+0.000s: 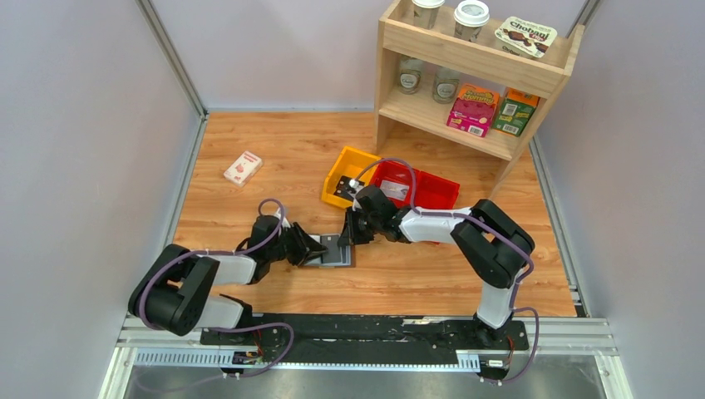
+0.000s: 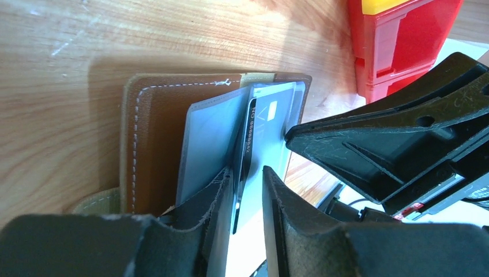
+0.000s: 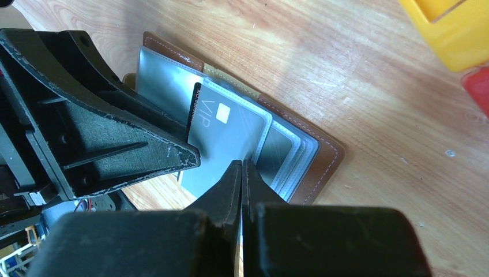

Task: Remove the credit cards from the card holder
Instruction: Remove the credit card from the card holder.

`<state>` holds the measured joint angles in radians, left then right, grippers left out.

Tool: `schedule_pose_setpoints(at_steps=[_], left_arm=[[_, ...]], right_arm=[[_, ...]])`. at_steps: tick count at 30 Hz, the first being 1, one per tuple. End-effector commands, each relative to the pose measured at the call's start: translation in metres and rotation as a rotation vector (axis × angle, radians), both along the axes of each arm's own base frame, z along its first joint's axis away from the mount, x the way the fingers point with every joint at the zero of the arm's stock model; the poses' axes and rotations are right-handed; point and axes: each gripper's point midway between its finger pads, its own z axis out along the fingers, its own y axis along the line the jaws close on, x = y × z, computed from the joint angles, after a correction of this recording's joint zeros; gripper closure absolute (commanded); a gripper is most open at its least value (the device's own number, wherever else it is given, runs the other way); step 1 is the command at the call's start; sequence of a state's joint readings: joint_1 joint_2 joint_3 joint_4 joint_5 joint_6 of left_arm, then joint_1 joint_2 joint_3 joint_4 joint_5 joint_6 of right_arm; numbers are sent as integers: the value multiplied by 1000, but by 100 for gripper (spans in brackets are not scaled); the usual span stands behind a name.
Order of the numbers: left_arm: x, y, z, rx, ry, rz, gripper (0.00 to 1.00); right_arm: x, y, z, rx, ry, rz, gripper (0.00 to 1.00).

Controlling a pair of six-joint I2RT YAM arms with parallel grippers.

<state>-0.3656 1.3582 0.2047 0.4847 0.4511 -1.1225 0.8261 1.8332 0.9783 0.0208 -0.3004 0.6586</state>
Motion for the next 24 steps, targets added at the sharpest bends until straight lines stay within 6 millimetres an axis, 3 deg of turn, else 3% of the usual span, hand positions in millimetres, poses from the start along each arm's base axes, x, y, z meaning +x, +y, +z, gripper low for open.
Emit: schedule_pose_setpoints(at_steps=[1, 8, 14, 18, 24], left_arm=[[0, 7, 0, 30, -36, 15, 68], [4, 12, 19, 44, -122, 23, 76], [2, 10, 17, 41, -119, 8, 80], [3, 6, 19, 14, -126, -1, 89], [-1, 16, 10, 62, -85, 37, 97]], right_arm=[[-12, -18, -35, -102, 59, 2, 99], [-11, -18, -37, -109, 56, 8, 99], [-12, -17, -39, -111, 63, 11, 99], [-13, -20, -43, -119, 69, 9, 99], [-16, -31, -53, -142, 81, -2, 99]])
